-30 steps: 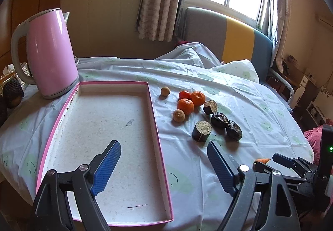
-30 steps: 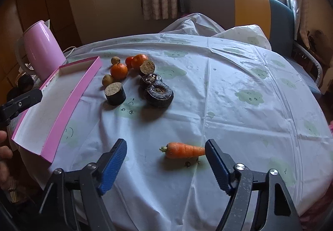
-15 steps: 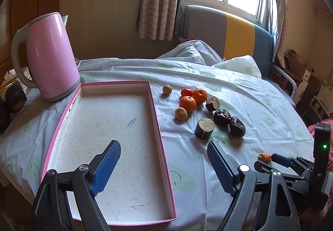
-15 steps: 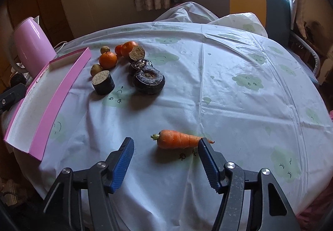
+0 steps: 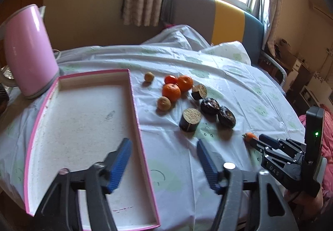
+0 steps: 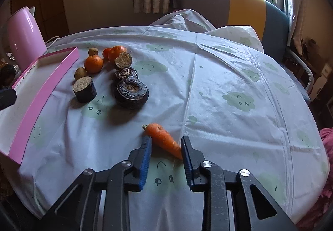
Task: Organize fruits
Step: 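Grasp the carrot with the right gripper while the left gripper grasps the wooden log slice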
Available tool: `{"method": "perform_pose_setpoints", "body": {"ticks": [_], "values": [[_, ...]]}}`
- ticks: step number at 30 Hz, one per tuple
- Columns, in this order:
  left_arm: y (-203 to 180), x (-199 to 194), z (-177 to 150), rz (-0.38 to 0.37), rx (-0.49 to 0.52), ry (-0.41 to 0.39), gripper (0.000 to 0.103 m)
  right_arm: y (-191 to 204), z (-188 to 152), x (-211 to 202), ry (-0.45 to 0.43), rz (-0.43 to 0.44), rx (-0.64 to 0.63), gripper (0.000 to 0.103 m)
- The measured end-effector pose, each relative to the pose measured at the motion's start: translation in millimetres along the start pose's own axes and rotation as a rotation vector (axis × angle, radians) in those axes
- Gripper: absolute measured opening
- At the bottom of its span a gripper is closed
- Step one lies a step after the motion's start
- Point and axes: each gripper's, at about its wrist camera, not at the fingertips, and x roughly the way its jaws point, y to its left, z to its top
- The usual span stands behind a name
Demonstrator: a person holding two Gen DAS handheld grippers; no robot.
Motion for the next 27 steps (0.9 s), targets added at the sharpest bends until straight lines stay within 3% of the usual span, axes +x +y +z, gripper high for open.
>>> {"method": "perform_pose_setpoints", "body": {"ticks": [5, 14, 15, 18, 27], "values": [[-10.4, 25.0, 7.8, -0.061, 0.001, 0.082, 0.05, -4.6, 1.4, 1.7, -0.008, 0.028, 0.022, 0.028], [-20.2, 52.2, 22.0, -0.067, 0.005, 0.139, 0.05, -7.3, 6.5, 8.8, -0.004, 0.065, 0.014, 0.037], [-20.6, 55.6, 23.9, -0.068, 0.003, 0.144, 0.05, -5.0, 7.1, 10.4, 0.0, 0.064, 0.002, 0.037], [-20.4, 65.4, 29.3, -0.064, -0.01, 0.16, 0.05, 2.4, 6.2, 11.8, 0.001, 0.084, -0.034, 0.022], [-32.9, 93.0, 39.2, -0.035, 0.029, 0.184, 0.05, 2.8, 2.1, 14.5, 0.007, 0.114, -0.035, 0.022]]}}
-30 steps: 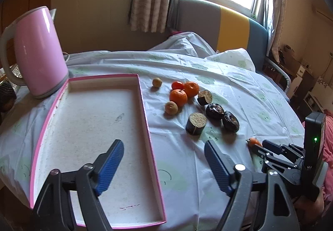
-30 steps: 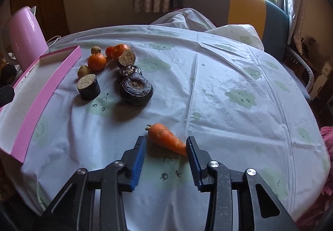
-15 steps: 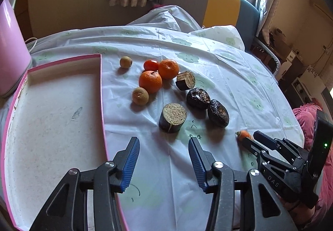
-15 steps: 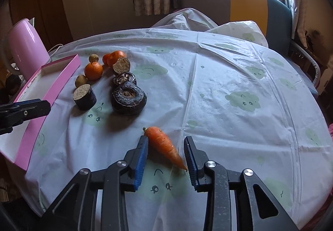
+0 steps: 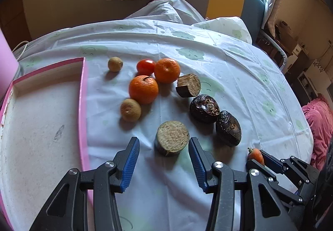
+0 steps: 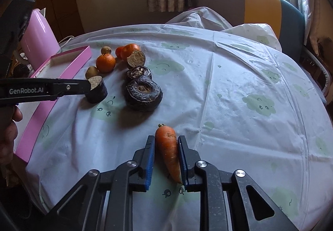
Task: Organize fruits
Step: 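Grasp the carrot with the right gripper while the left gripper grasps the wooden log slice, then carry the log slice and carrot into the pink tray and open both grippers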
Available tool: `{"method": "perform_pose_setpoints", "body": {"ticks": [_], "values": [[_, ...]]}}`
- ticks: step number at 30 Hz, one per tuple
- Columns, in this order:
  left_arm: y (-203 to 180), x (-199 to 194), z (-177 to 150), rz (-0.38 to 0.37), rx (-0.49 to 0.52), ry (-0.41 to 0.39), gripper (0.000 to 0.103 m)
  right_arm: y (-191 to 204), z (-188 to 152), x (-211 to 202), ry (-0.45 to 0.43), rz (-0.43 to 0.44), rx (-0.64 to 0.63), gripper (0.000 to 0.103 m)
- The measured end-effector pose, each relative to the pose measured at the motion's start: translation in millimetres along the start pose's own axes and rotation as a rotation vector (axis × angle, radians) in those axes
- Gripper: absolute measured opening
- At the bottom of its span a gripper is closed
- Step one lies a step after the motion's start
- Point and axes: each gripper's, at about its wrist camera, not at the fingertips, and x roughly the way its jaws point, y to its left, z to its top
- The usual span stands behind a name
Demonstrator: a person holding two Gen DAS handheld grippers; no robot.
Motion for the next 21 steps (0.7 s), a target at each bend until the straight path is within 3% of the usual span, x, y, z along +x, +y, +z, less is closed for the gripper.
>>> {"method": "perform_pose_setpoints", "body": {"ticks": [4, 5, 6, 21], "values": [[-4.2, 10.6, 3.1, 0.021, 0.014, 0.005, 0.05, 0.8, 1.1, 1.0, 0.004, -0.009, -0.007, 0.022], [-4.4, 14.4, 3.6, 0.024, 0.015, 0.012, 0.047, 1.0, 1.2, 1.1, 0.005, -0.012, -0.01, 0.022], [-4.1, 17.2, 3.1, 0.013, 0.014, 0.018, 0.037, 1.2, 1.2, 1.3, 0.006, -0.014, -0.012, 0.022], [8.0, -38.6, -18.1, 0.004, -0.018, -0.085, 0.037, -4.1, 1.3, 3.0, 0.012, 0.009, 0.047, 0.023]]}}
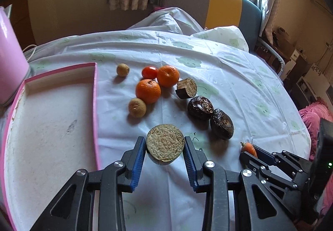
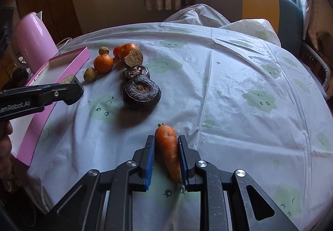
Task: Organize fruits
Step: 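Carry the log slice and carrot into the pink tray and open both grippers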
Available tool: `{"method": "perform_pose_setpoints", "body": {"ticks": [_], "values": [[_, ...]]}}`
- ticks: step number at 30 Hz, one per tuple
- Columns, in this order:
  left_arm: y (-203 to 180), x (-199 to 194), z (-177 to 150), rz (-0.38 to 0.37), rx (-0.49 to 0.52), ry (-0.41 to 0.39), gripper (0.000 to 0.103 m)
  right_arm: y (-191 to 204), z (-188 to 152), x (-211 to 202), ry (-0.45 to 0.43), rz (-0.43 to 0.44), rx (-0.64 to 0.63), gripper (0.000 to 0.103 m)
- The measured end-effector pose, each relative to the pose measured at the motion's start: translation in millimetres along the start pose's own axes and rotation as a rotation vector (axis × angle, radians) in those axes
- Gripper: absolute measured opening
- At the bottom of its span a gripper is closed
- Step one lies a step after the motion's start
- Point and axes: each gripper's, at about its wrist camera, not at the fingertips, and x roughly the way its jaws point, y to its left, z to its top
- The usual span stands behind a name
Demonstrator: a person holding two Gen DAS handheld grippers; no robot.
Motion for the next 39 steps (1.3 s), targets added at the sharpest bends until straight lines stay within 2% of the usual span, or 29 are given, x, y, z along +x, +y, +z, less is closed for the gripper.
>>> {"method": "perform_pose_setpoints", "body": {"ticks": [6, 11, 17, 22, 30, 39], "values": [[25.0, -32.6, 1.1, 0.029, -0.052, -0.072, 0.037, 3.6, -0.1, -1.1, -0.004, -0.026, -0.001, 0.022], [60.3, -49.6, -2.8, 0.096, -0.12, -0.115, 0.037, 5.0, -0.9, -4.0, -0.01, -0.04, -0.005, 0.02], [112.0, -53.9, -16.1, 0.207, -0.211, -0.117, 0.037, 3.2, 4.1, -10.4, -0.015, -0.081, 0.001, 0.02], [143.8, -57.0, -27.5, 0.28, -0.269, -0.114, 0.037, 13.9, 15.0, -19.2, -0.029, -0.07, -0.027, 0.02], [160.5, -62.4, -40.7, 0.325, -0.313, -0.103, 0.037, 72.5, 38.8, -22.6, -0.045, 0.084, -0.152, 0.02], [170.5, -75.1, -44.6, 0.32, -0.349, -0.13, 0.037, 155.2, 68.4, 2.0, 0.016, 0.306, -0.194, 0.02]]}}
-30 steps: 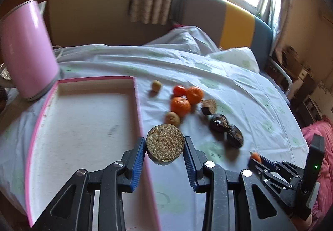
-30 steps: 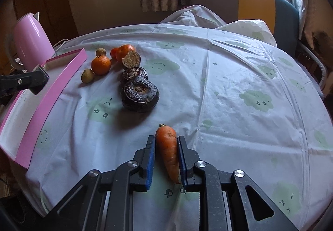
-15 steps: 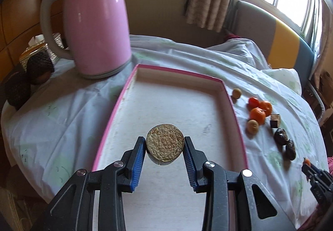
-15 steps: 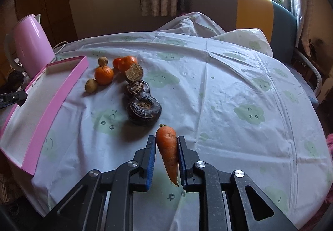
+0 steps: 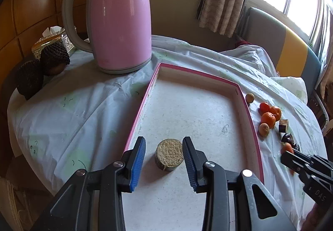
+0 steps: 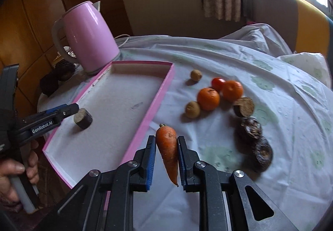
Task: Organize fruits
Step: 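Carry the log slice and carrot into the pink tray and open both grippers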
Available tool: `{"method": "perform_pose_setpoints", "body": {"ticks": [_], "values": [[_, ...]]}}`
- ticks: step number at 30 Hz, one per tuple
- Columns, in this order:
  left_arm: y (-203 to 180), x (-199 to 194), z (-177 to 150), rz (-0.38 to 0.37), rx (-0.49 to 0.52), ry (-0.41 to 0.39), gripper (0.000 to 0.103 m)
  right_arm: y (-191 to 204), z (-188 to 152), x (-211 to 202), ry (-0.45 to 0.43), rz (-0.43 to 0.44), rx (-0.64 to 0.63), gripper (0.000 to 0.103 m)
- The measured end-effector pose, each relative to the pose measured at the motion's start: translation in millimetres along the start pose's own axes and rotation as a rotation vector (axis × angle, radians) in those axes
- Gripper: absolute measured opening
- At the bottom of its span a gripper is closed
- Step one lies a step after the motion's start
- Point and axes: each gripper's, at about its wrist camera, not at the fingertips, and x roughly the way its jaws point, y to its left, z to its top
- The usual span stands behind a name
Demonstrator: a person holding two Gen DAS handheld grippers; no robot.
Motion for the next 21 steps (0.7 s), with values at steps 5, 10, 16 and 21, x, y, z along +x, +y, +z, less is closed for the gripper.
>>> {"method": "perform_pose_setpoints", "body": {"ticks": [5, 10, 16, 21], "values": [[7.9, -7.8, -0.5, 0.006, -0.027, -0.023, 0.04, 35.5, 21.5, 17.6, 0.002, 0.064, -0.027, 0.02], [18.2, -13.1, -0.2, 0.011, -0.058, -0.034, 0.052, 65.4, 31.3, 26.5, -0.014, 0.109, -0.057, 0.037], [21.6, -15.6, -1.5, -0.003, -0.075, -0.034, 0.052, 79.2, 20.8, 25.8, -0.018, 0.091, -0.092, 0.046], [10.4, -18.5, -3.6, -0.024, -0.05, -0.045, 0.052, 63.6, 9.9, 18.8, -0.03, 0.053, -0.049, 0.046]]}}
